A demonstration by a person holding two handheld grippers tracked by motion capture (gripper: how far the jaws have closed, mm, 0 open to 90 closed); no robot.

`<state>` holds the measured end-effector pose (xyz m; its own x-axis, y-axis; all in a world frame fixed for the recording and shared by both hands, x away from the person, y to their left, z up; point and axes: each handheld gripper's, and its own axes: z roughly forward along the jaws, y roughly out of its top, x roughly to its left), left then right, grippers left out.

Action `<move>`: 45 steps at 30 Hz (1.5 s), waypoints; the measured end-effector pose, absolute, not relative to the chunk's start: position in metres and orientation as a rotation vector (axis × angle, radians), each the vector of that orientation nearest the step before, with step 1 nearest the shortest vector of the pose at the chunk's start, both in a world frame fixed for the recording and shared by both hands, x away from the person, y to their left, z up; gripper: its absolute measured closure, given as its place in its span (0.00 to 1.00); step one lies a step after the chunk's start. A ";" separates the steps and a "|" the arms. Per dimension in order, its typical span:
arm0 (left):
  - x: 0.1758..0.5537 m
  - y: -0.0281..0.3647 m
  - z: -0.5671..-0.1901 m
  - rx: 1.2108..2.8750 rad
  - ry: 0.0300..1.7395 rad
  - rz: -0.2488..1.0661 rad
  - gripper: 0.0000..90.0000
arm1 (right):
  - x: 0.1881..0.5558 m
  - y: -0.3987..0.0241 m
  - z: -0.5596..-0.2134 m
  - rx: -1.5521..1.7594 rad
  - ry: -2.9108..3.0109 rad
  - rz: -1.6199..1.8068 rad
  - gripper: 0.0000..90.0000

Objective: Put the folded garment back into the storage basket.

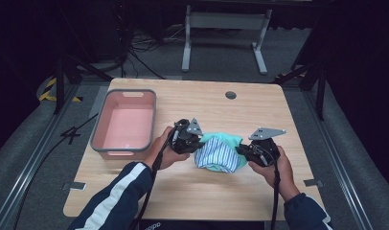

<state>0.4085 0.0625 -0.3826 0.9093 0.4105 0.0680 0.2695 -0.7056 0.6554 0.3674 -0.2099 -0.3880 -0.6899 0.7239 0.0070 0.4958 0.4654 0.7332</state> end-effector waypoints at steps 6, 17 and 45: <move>0.411 0.078 -0.367 2.397 0.503 0.303 0.92 | 0.373 -0.195 -0.374 0.988 2.408 1.066 0.93; 0.416 0.102 -0.349 2.412 0.527 0.347 0.92 | 0.383 -0.167 -0.352 0.907 2.404 1.097 0.93; 0.420 0.185 -0.306 2.370 0.690 0.469 0.92 | 0.414 -0.077 -0.312 0.741 2.430 1.164 0.93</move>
